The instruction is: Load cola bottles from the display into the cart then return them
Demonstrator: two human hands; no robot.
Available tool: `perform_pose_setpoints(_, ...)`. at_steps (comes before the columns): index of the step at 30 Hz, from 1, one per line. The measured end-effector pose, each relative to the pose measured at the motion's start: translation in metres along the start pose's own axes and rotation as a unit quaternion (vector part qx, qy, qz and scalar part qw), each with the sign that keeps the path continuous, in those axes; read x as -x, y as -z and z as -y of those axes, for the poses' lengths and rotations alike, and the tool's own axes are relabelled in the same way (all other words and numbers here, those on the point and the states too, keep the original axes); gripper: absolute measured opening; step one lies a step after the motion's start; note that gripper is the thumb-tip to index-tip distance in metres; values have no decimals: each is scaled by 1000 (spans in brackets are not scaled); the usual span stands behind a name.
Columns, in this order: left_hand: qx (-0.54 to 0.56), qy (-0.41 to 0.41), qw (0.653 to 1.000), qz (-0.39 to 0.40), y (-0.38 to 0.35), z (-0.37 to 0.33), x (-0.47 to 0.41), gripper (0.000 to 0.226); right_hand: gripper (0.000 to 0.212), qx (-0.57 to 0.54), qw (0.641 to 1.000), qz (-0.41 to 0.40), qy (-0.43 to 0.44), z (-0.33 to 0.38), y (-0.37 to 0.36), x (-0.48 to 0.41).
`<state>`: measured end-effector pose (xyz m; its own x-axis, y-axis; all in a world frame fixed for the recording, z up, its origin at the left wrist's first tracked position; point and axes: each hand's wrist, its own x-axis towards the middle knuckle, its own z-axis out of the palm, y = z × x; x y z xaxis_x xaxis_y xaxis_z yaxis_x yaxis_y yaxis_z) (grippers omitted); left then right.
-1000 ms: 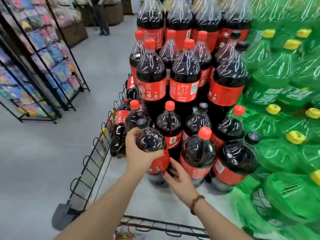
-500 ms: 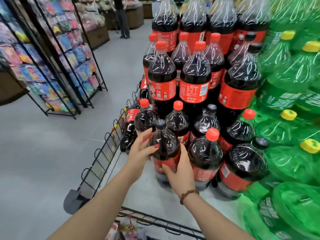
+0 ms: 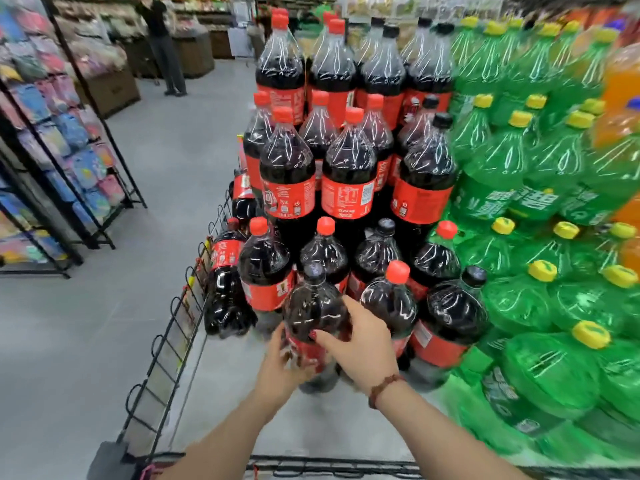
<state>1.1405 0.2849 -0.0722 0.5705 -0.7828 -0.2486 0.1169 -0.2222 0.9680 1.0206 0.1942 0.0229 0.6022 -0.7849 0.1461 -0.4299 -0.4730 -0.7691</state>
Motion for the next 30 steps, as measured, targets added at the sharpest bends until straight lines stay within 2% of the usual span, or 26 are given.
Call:
perform_pose_setpoints(2, 5, -8, 1000, -5, -5, 6, -3, 101, 59, 48, 997, -42, 50, 10, 5, -6)
perform_pose_setpoints(5, 15, -22, 999, -24, -7, 13, -7, 114, 68, 0, 998, -32, 56, 31, 11, -22)
perform_pose_setpoints(7, 31, -27, 999, -35, -9, 19, -11, 111, 69, -13, 999, -18, 43, 42, 12, -35)
perform_pose_setpoints(11, 45, -34, 998, -22, -7, 19, -21, 109, 37, 57, 998, -21, 25, 52, 16, -57)
perform_pose_setpoints(14, 48, -26, 999, 0, -1, 18, -25, 109, 28, 38, 999, -15, 7, 54, 16, -64)
perform_pose_setpoints(25, 89, -40, 994, 48, 3, 2, -16, 97, 27, 43, 996, -70, 32, 50, 7, -53)
perform_pose_setpoints(28, 69, -47, 996, 33, 6, 5, -16, 96, 33, 26, 994, -101, 20, 49, 0, -46)
perform_pose_setpoints(30, 54, -31, 998, 32, 8, 5, -14, 92, 41, -10, 996, -91, 3, 47, -1, -39)
